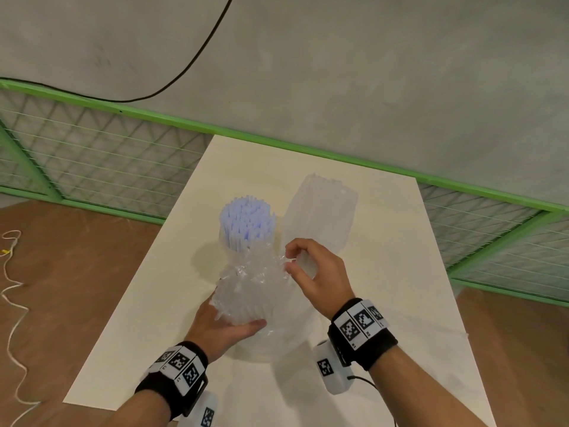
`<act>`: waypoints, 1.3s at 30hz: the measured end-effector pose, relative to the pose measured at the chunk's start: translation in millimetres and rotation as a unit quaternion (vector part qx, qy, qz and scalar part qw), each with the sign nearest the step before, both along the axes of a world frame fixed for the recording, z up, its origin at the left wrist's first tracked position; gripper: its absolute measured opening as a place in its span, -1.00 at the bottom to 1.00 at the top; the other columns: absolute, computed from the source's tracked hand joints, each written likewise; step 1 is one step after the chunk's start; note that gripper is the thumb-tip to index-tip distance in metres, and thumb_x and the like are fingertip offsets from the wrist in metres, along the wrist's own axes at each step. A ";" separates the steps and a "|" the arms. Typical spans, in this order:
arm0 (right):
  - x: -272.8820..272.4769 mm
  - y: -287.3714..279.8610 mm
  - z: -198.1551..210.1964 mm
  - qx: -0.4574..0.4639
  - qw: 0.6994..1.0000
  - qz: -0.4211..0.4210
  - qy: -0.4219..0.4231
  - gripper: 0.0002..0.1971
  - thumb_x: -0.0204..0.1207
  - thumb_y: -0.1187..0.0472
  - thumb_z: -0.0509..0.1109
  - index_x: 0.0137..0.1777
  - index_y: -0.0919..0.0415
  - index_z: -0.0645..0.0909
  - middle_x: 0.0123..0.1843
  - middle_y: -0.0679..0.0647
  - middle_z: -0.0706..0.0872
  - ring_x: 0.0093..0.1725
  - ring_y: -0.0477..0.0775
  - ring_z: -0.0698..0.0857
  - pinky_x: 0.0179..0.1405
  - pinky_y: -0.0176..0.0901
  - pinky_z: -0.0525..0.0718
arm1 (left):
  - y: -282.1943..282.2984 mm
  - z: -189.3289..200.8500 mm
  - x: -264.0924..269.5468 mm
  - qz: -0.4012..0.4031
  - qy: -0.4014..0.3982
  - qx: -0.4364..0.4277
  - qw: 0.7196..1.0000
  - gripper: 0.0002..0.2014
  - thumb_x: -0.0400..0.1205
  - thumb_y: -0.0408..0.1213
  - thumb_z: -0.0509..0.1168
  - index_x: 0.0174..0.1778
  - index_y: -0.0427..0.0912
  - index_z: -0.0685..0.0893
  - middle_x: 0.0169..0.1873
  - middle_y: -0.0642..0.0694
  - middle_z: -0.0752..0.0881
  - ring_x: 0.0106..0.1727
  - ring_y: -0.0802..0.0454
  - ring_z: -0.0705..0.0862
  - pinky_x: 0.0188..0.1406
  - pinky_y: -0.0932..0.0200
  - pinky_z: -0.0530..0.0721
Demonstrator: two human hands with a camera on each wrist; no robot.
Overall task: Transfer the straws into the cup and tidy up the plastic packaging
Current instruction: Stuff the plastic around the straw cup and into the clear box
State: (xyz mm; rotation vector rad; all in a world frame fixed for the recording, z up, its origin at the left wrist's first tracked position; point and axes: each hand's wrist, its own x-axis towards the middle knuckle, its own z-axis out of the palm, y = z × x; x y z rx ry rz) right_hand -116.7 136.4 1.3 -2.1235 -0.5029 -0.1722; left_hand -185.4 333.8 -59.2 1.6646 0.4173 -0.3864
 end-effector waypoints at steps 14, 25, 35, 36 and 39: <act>-3.5 2.9 11.4 0.102 0.994 -0.039 0.030 -0.64 0.48 0.49 0.44 0.20 0.12 0.67 0.07 -0.10 0.80 0.09 -0.12 0.79 0.17 -0.39 0.62 | 3.9 3.6 -1.6 -0.013 -0.004 -0.007 1.000 -0.35 0.33 -0.18 0.66 0.34 -0.03 0.61 0.00 0.14 0.79 -0.16 0.65 0.66 -0.34 0.79 0.43; -6.4 -0.5 -3.3 0.049 0.998 -0.023 0.013 -0.84 0.56 0.38 0.46 0.01 0.12 0.76 -0.04 -0.15 0.80 0.06 -0.10 0.76 0.18 -0.12 0.70 | 2.1 6.7 -1.2 -0.008 0.006 -0.002 1.000 -0.36 0.34 -0.16 0.65 0.34 -0.02 0.60 -0.04 0.15 0.77 -0.23 0.66 0.65 -0.40 0.77 0.45; -3.2 2.0 3.0 0.072 0.996 -0.045 0.017 -0.84 0.57 0.36 0.46 0.11 0.21 0.75 0.00 -0.09 0.83 0.08 -0.11 0.78 0.23 -0.01 0.72 | -3.2 19.2 -4.0 0.019 -0.019 0.001 1.000 -0.38 0.34 -0.33 0.65 0.31 -0.13 0.61 -0.10 0.17 0.73 -0.26 0.69 0.63 -0.38 0.78 0.42; -2.4 0.8 9.8 0.086 0.995 -0.050 0.014 -0.82 0.56 0.36 0.48 0.14 0.21 0.74 0.01 -0.07 0.83 0.08 -0.12 0.78 0.24 -0.03 0.72 | -3.9 20.9 -3.8 0.020 -0.018 0.003 1.000 -0.39 0.35 -0.33 0.64 0.31 -0.16 0.61 -0.10 0.18 0.73 -0.28 0.71 0.61 -0.39 0.79 0.41; 6.0 -7.8 45.5 0.142 0.988 -0.061 0.008 -0.74 0.52 0.37 0.52 0.19 0.19 0.71 0.01 0.00 0.84 0.08 -0.04 0.80 0.26 -0.01 0.71 | -2.8 19.0 -3.0 0.016 -0.005 0.007 1.000 -0.41 0.37 -0.28 0.64 0.31 -0.19 0.61 -0.10 0.21 0.70 -0.31 0.77 0.56 -0.39 0.81 0.39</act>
